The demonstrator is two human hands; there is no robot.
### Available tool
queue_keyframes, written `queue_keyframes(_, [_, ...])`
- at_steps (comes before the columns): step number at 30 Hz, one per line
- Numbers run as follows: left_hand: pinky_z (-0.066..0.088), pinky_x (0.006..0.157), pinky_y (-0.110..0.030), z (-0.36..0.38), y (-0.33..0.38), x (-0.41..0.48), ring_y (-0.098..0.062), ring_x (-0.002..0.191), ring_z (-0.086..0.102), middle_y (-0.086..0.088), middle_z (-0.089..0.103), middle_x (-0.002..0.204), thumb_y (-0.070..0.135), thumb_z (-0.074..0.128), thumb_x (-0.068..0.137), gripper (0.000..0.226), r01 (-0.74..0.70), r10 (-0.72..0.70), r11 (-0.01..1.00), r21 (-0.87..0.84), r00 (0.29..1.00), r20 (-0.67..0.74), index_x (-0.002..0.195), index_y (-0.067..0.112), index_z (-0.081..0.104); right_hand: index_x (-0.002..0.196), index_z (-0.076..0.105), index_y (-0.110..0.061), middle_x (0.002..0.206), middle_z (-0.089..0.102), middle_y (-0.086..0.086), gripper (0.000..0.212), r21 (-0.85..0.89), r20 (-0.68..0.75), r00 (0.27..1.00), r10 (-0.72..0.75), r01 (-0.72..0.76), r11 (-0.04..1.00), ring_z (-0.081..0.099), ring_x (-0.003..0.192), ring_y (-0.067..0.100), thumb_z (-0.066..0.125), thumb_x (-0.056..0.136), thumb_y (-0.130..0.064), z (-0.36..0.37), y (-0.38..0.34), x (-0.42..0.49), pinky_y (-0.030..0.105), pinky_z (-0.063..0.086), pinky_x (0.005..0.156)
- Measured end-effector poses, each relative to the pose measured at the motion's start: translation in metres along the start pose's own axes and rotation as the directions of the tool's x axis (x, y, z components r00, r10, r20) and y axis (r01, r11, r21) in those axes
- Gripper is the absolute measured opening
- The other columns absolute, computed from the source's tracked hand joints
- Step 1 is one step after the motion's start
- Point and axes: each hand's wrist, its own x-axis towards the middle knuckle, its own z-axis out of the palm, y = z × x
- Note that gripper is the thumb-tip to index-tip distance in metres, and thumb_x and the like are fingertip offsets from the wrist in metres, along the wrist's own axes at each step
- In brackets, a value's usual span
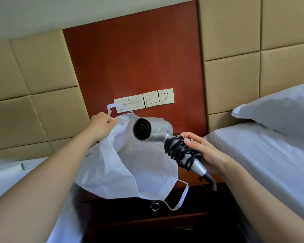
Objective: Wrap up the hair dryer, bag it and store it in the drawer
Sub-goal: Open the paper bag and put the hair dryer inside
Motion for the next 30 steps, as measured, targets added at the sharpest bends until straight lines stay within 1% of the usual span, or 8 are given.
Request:
queue_keyframes(6, [0.013,0.05,-0.033,0.007,0.008,-0.002,-0.019,0.05,0.017,-0.001,0.02,0.05,0.018,0.046,0.095,0.05,-0.047,0.047,0.998,-0.029,0.999,0.002,0.051,0.018,0.021,0.091,0.053,-0.014,0.085,0.062,0.012,0.011,-0.065,0.134,0.981,0.14,-0.132,0.989,0.063,0.072,0.022,0.061,0.085,-0.018,0.013,0.007,0.006,0.031,0.056,0.062])
queue_keyframes(11, [0.016,0.058,-0.033,0.008,0.008,-0.009,-0.02,0.053,0.016,-0.001,0.018,0.055,0.021,0.046,0.095,0.046,-0.12,0.123,0.991,-0.066,0.991,0.052,0.055,0.018,0.021,0.079,0.051,-0.014,0.075,0.056,0.005,0.014,-0.097,-0.038,0.972,0.231,-0.234,0.967,0.055,0.064,0.015,0.055,0.092,-0.017,0.031,0.022,0.025,0.027,0.047,0.061])
queue_keyframes(18, [0.02,0.061,-0.029,-0.011,0.01,-0.026,-0.012,0.052,0.015,0.005,0.018,0.053,0.02,0.046,0.096,0.049,-0.12,0.149,0.982,-0.144,0.965,0.215,0.054,0.022,0.021,0.098,0.053,-0.009,0.088,0.06,0.012,0.014,0.047,-0.275,0.907,0.321,-0.32,0.946,0.059,0.073,0.022,0.058,0.091,-0.02,0.057,0.052,0.057,0.029,0.051,0.063])
queue_keyframes(22, [0.014,0.059,-0.027,-0.029,0.012,-0.035,-0.008,0.046,0.013,0.01,0.016,0.049,0.018,0.045,0.097,0.048,-0.144,0.174,0.979,-0.142,0.959,0.224,0.055,0.021,0.021,0.103,0.047,-0.008,0.086,0.057,0.013,0.021,0.026,-0.361,0.874,0.324,-0.338,0.941,0.058,0.068,0.022,0.058,0.091,-0.021,0.076,0.075,0.078,0.029,0.05,0.056])
queue_keyframes(25, [0.016,0.057,-0.026,-0.042,0.01,-0.043,-0.009,0.046,0.013,0.011,0.016,0.049,0.017,0.045,0.097,0.05,-0.173,0.199,0.976,-0.134,0.956,0.217,0.053,0.022,0.021,0.096,0.049,-0.009,0.082,0.058,0.012,0.011,0.021,-0.424,0.836,0.349,-0.376,0.926,0.058,0.066,0.023,0.056,0.09,-0.017,0.087,0.097,0.097,0.028,0.05,0.051])
queue_keyframes(27, [0.02,0.06,-0.026,-0.047,0.009,-0.049,-0.009,0.046,0.014,0.011,0.015,0.049,0.018,0.045,0.097,0.051,-0.19,0.216,0.973,-0.131,0.95,0.227,0.053,0.023,0.021,0.096,0.053,-0.012,0.095,0.064,0.014,0.018,-0.005,-0.472,0.811,0.345,-0.394,0.919,0.063,0.08,0.027,0.059,0.081,-0.021,0.091,0.118,0.117,0.037,0.057,0.064])
queue_keyframes(29, [0.021,0.057,-0.026,-0.049,0.01,-0.053,-0.009,0.048,0.013,0.01,0.015,0.051,0.018,0.044,0.098,0.05,-0.198,0.227,0.97,-0.142,0.948,0.225,0.053,0.022,0.021,0.1,0.054,-0.013,0.108,0.065,0.017,0.028,-0.035,-0.516,0.791,0.329,-0.403,0.914,0.063,0.095,0.033,0.06,0.075,-0.024,0.092,0.136,0.139,0.05,0.055,0.079])
queue_keyframes(30, [0.018,0.054,-0.026,-0.049,0.011,-0.055,-0.009,0.048,0.013,0.009,0.015,0.052,0.018,0.044,0.098,0.05,-0.213,0.241,0.966,-0.144,0.945,0.22,0.054,0.022,0.021,0.102,0.054,-0.012,0.109,0.063,0.017,0.025,-0.033,-0.544,0.772,0.328,-0.411,0.911,0.062,0.099,0.034,0.058,0.08,-0.023,0.096,0.14,0.146,0.048,0.054,0.082])
